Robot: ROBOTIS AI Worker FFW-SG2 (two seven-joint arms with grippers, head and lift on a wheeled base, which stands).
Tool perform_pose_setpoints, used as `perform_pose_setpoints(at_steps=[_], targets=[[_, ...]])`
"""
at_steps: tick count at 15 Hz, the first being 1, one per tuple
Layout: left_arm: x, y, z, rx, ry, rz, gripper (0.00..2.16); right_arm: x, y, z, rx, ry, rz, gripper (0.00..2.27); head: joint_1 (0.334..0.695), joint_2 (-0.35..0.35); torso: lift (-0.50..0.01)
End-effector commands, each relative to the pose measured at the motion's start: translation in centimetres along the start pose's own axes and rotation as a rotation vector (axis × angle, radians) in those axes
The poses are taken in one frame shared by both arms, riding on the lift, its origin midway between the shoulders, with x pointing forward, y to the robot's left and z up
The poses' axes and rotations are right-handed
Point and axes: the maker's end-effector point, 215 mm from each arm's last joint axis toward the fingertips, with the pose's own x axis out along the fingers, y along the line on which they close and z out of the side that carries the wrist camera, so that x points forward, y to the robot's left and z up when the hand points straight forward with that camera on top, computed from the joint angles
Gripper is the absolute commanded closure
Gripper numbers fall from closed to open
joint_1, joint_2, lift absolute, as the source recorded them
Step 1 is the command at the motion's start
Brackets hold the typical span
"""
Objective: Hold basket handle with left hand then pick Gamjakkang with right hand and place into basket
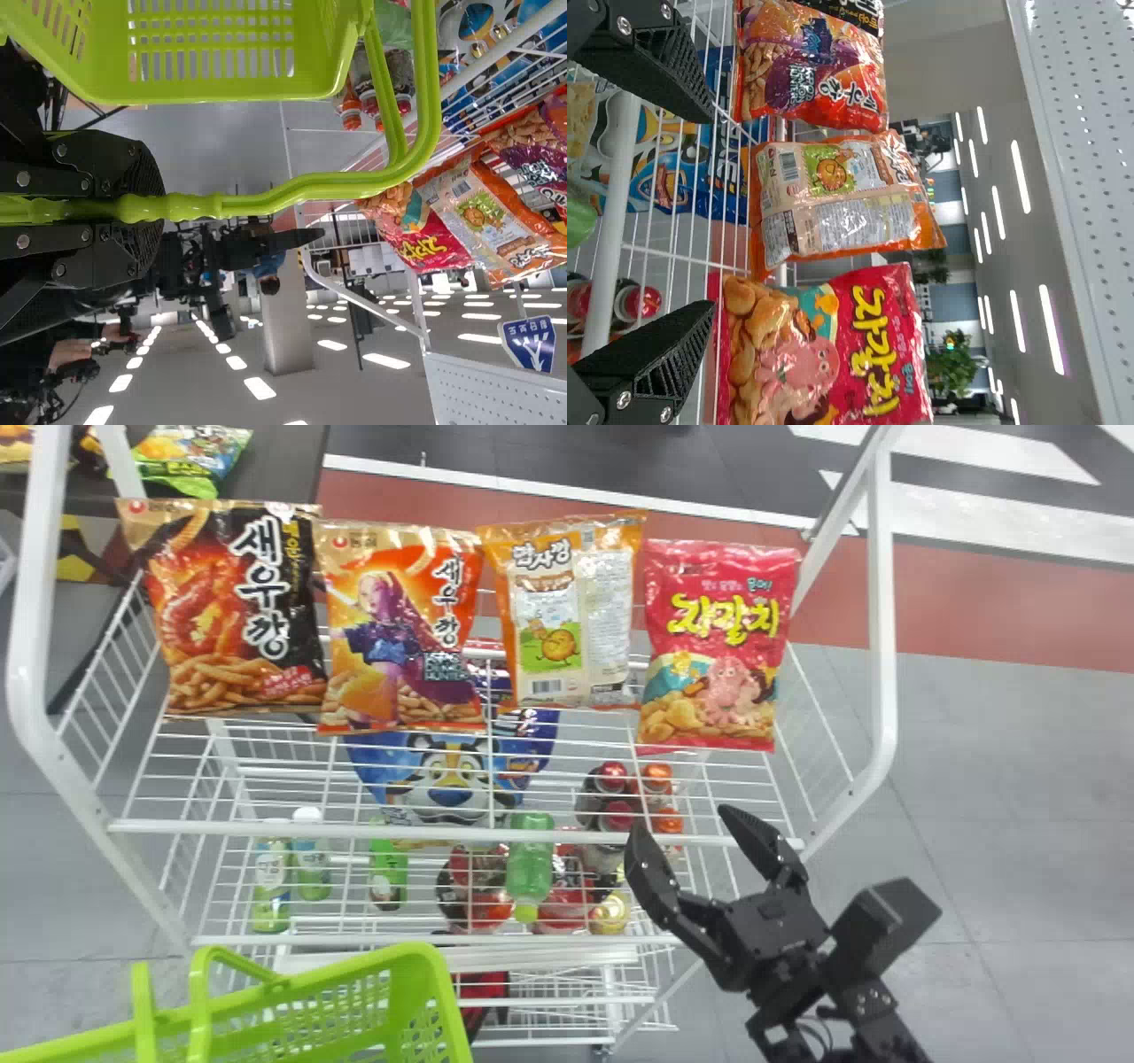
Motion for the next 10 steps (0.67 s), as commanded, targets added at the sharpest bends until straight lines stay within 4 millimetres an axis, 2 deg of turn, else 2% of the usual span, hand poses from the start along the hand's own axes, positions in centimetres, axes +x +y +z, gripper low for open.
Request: perform_pose_setpoints(at_steps=[1,2,5,8,9,10], targets=[[-0.1,-0.1,0.0,0.005,0.0,0.002,2.15,2.9,0.8,0.1,0.002,0.052,0.024,0.06,0.695,-0.183,-0.018],[0.0,-0.2,0.1,0.006,0.0,0.0,2.15,4.1,0.9,0.5,0.006,0.064,0.028,0.06,0.695,-0.151,-0.018],[-0.3,-0.2,0.1,0.011,-0.003,0.007,2.15,7.6,1.4,1.8,-0.01,0.09,0.025,0.05,0.695,-0.118,-0.018],[-0.5,-0.2,0.3,0.018,-0.004,0.013,2.15,11.0,1.5,4.4,-0.033,0.073,0.007,0.05,0.695,-0.082,-0.018],[-0.5,-0.3,0.2,0.018,-0.004,0.014,2.15,12.1,1.6,4.6,-0.04,0.087,-0.001,0.05,0.695,-0.075,-0.018],[-0.5,-0.3,0.2,0.017,-0.005,0.011,2.15,13.4,2.6,4.9,-0.051,0.099,0.015,0.05,0.695,-0.069,-0.018]])
